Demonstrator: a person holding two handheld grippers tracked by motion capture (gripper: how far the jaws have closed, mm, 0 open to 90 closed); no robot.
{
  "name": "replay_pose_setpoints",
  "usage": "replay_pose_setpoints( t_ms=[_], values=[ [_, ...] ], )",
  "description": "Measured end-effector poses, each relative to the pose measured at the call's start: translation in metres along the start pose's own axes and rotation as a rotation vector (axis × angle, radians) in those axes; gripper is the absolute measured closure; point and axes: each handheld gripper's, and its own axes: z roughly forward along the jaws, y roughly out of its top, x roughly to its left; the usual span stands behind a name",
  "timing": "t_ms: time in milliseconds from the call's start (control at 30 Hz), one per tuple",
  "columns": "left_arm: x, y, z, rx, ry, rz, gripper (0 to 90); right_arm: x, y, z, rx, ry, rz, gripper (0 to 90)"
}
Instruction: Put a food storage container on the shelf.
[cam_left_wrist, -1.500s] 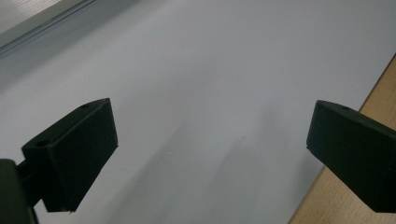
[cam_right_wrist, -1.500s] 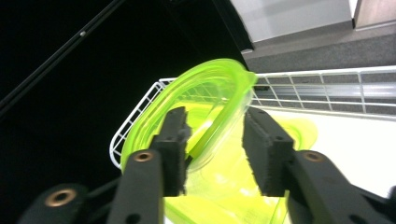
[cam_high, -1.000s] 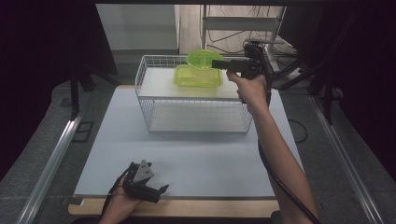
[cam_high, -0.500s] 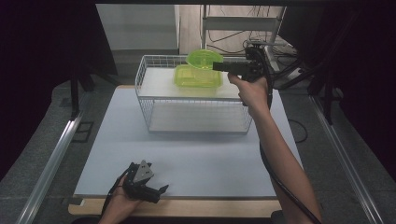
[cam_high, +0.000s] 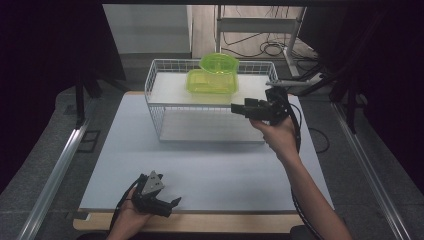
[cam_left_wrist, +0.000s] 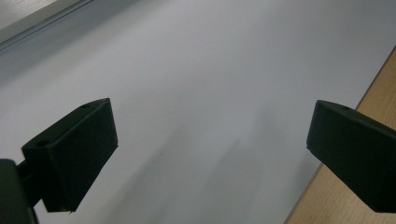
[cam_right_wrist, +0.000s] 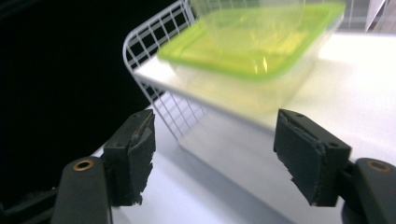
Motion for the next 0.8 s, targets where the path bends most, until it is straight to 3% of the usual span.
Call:
replay_pose_setpoints(
  t_ms=[333,533,700,800],
  values=[
    [0.000,0.000,0.000,-0.003,-0.003,-0.006,1.6,0.005,-0.055,-0.006,0.060,-0.041,-0.093,20.1],
    [0.000,0.000,0.000,0.002,-0.004,-0.002,1.6,0.007,-0.081,-0.008,0.073,-0.069,-0.124,15.6],
    [-0.001,0.000,0.001,0.006,-0.002,0.001,1.6,0.007,-0.111,-0.005,0.083,-0.095,-0.183,9.1],
    [-0.001,0.000,0.001,0.009,-0.003,0.003,1.6,0.004,-0.131,-0.002,0.102,-0.102,-0.190,7.9]
  ],
)
